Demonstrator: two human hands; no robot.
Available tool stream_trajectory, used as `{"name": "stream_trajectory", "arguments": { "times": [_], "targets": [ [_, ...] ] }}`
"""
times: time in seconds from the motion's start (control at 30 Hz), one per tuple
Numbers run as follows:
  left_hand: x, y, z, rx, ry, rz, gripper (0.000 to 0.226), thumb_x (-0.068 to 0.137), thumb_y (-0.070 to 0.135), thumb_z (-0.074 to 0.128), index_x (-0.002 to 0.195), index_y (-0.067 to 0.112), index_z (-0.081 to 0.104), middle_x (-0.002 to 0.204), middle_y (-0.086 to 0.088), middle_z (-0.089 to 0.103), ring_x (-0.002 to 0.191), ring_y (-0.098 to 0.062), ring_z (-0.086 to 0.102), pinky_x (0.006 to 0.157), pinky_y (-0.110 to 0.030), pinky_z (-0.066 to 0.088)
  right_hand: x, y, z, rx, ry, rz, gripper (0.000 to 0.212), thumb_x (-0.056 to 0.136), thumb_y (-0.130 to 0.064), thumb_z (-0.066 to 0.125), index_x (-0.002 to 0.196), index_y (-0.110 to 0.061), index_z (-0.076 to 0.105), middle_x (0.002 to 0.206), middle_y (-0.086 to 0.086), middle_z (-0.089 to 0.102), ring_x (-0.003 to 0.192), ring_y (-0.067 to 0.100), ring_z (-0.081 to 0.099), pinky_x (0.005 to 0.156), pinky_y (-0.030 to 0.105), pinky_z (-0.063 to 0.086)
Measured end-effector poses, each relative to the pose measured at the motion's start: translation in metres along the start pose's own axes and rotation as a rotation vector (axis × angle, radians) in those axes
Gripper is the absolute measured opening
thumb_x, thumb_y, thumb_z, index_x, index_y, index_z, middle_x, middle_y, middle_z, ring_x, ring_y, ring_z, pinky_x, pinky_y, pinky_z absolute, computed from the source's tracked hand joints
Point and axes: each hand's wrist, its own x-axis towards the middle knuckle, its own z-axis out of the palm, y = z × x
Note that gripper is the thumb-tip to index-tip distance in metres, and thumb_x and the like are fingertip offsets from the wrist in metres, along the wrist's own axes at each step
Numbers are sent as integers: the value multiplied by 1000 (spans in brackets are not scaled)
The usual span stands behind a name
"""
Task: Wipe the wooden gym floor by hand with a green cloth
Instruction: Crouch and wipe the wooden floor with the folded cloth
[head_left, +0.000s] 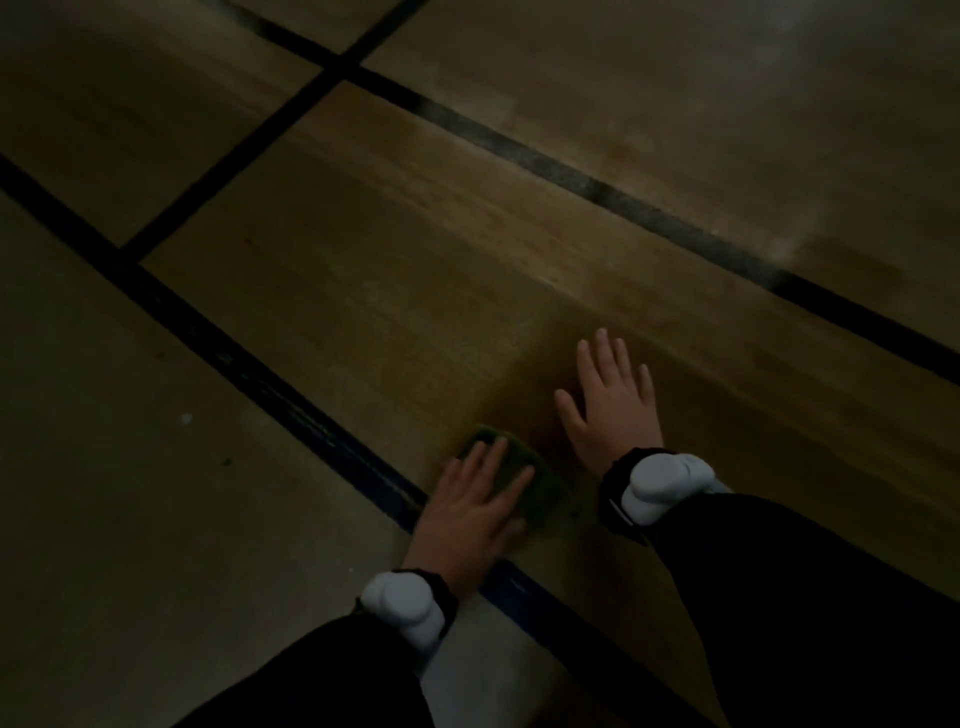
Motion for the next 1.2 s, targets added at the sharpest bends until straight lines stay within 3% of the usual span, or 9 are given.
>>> {"name": "stream_trajectory", "arguments": {
  "times": [0.1,0.23,0.43,0.57,0.7,0.87,0.97,1.1,1.2],
  "targets": [
    [-3,-48,-4,-47,81,-205,61,92,46,32,149,26,19,156,-13,19,141,-37,26,110,-52,24,-8,8,2,-14,6,25,64,101,-45,25,152,-22,-4,159,1,-17,146,19,-14,119,43,-5],
    [-13,-115,-16,-191,55,-502,58,100,45,25,152,26,8,159,-11,-8,147,-32,-2,118,-45,4,-13,14,-1,-4,18,62,63,101,-45,24,152,-22,-4,158,1,-17,146,19,-15,119,43,-5],
    [-19,-111,-17,-238,99,-566,57,101,37,31,152,23,10,159,-10,-9,147,-31,-5,118,-42,1,-16,9,-9,24,42,45,62,101,-44,24,152,-21,-3,159,1,-16,146,19,-13,120,44,-3],
    [-29,-82,-10,-155,15,-423,64,95,52,21,152,22,15,159,-16,-1,146,-39,4,116,-51,8,-18,2,-11,38,39,35,62,101,-44,24,152,-21,-2,159,2,-16,146,20,-12,120,44,-2],
    [-37,-22,3,-70,-42,-195,59,83,47,33,136,21,40,137,-21,51,118,-44,55,88,-58,48,-20,-7,-6,42,20,-1,62,101,-43,25,152,-20,-1,159,2,-15,146,20,-12,120,43,-3],
    [-48,37,19,-212,37,105,71,86,43,36,151,36,8,152,-13,28,134,-31,39,102,-45,39,-34,-21,7,-1,-47,-164,61,102,-39,25,153,-19,-1,159,2,-14,147,18,-12,117,38,-5],
    [-54,11,4,-550,232,-162,67,99,27,34,143,41,-14,154,4,-17,140,-8,5,110,-18,16,-57,-26,25,-77,-70,-416,58,101,-35,31,152,-19,8,160,2,0,148,19,2,116,36,-1],
    [-63,-46,0,-570,443,-513,52,100,15,39,149,10,25,159,-6,0,146,-22,13,117,-31,19,-98,-29,70,-213,-182,-727,56,89,-46,33,139,-22,36,143,2,48,130,20,49,107,43,35],
    [-62,-63,-4,-544,449,-536,49,100,15,39,147,7,30,159,-9,5,147,-23,11,118,-32,16,-100,-27,91,-338,-266,-835,55,88,-50,33,138,-26,42,143,-1,49,133,21,44,111,48,22]
  ]
}}
